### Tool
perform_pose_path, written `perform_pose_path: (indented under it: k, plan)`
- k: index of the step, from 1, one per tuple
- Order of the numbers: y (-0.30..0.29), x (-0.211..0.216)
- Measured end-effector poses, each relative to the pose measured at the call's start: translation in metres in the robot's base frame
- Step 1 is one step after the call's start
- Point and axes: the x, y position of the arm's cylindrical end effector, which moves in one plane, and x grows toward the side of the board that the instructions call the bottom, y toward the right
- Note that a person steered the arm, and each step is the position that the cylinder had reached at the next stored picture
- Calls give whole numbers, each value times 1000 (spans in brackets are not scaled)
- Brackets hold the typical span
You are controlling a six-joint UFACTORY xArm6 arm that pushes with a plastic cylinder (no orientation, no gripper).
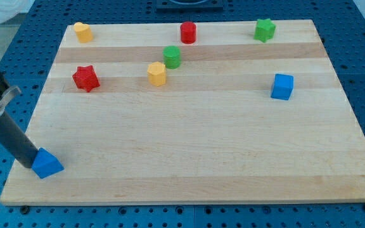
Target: Move your arm to the centre left of the board
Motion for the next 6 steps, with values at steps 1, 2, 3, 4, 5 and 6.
perform_pose_path:
  k: [1, 2, 3, 4, 5, 6]
  plan:
    - [-5, -41]
    - [-7, -70]
    - [-7, -70]
    - [-7, -73]
    - [-21, -91]
    - [-38, -102]
